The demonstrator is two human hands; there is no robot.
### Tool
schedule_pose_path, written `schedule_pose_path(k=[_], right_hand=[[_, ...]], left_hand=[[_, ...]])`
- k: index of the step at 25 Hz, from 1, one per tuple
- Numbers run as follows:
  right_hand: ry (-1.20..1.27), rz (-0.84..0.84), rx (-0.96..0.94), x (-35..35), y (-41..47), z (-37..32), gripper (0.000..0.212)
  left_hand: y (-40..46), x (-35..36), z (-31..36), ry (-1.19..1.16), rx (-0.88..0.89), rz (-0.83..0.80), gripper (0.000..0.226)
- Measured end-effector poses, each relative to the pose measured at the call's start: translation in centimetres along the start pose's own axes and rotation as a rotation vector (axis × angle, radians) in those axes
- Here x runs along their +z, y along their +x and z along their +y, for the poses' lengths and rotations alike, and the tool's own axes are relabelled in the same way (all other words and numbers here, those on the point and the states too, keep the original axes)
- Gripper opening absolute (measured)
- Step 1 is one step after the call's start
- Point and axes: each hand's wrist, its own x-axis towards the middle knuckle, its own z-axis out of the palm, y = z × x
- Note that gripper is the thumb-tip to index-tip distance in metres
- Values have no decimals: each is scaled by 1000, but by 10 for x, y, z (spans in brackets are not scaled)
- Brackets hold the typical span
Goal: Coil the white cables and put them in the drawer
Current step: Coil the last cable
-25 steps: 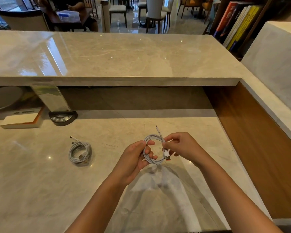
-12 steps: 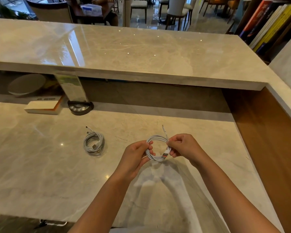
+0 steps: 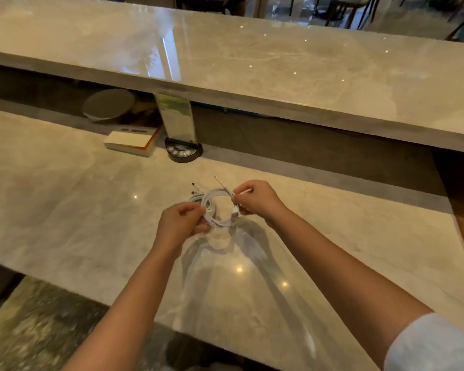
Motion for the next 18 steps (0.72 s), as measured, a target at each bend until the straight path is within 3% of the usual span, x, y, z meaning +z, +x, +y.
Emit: schedule_pose_path(k=[4,10,18], right_hand=[[-82,25,-11,43,36,-15,20],[-164,69,23,64,54,10,4],[-245,100,-28,72,56,20,6]], left_hand=[[44,-29,5,134,34,67,5],[76,-35,-27,305,9,84,3],[85,-35,-44,223,-14,58,1]])
